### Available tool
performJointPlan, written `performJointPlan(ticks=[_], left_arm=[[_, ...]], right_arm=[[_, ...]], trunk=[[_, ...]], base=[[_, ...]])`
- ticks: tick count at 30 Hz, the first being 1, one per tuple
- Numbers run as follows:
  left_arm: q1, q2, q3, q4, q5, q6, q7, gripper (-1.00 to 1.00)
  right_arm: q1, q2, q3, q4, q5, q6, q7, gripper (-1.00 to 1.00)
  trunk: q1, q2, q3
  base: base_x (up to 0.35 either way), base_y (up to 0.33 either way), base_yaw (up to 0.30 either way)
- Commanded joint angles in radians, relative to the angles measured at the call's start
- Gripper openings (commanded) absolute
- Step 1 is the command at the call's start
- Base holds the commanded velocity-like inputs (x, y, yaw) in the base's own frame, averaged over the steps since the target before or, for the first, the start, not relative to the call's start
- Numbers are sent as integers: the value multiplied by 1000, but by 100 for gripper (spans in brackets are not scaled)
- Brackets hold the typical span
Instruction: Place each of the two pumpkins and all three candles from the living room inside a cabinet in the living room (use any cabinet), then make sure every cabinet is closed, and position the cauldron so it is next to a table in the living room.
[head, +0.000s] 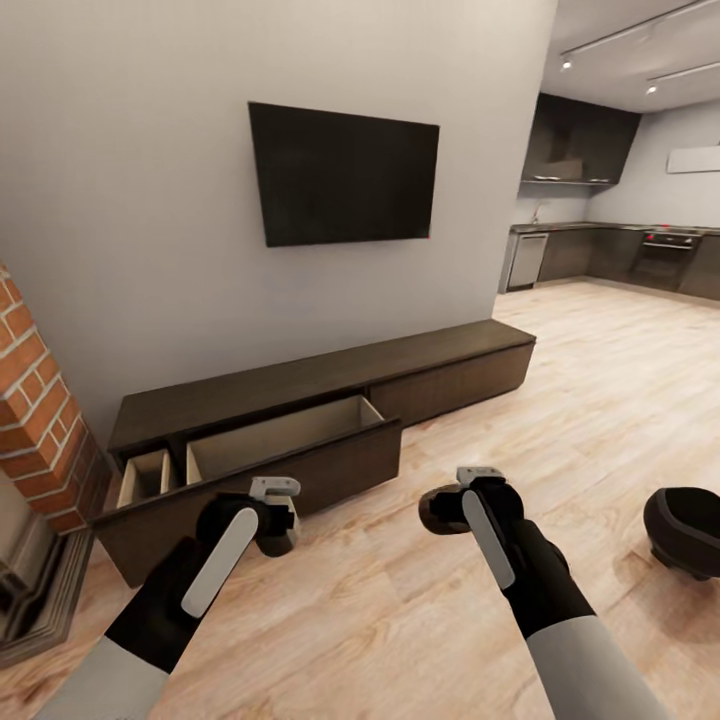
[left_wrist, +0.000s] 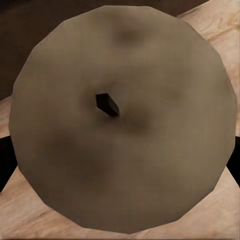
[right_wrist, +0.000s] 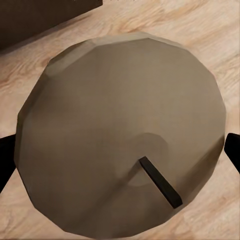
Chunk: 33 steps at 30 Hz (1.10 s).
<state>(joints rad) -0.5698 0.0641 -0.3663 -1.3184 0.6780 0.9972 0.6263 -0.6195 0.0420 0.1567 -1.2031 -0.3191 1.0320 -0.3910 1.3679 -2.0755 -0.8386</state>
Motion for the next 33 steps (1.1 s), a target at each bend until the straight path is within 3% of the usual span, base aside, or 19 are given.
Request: performJointPlan(ticks=[1, 6, 11, 12, 13, 24, 33], left_arm=[[-2, 1, -2, 0, 10, 3, 10, -100], [-6, -1, -2, -1, 11, 47, 11, -100], [-8, -1, 3, 4, 11, 50, 20, -100], [-19, -3, 46, 34, 11, 50, 32, -100], [-23, -5, 56, 42, 11, 50, 34, -100], [-27, -6, 75, 52, 11, 50, 38, -100], [-25, -6, 75, 49, 11, 50, 38, -100]], right_arm=[[-1, 1, 1, -1, -6, 3, -11, -100], [0, 6, 1, -2, -6, 3, -10, -100], [0, 8, 3, -3, -6, 2, -9, -100], [0, 8, 4, -4, -10, 2, -8, -100], [0, 8, 4, -4, -11, 2, -8, -100], [0, 10, 5, -3, -14, 2, -4, -100], [0, 22, 4, -2, -12, 2, -6, -100]], trunk=[[-4, 7, 2], [-23, 42, 17], [-42, 77, 33], [-46, 84, 36], [-50, 91, 39], [-50, 91, 39], [-50, 91, 39]], base=[[0, 0, 75], [0, 0, 26], [0, 0, 4], [0, 0, 0], [0, 0, 0], [0, 0, 9], [18, 0, 238]])
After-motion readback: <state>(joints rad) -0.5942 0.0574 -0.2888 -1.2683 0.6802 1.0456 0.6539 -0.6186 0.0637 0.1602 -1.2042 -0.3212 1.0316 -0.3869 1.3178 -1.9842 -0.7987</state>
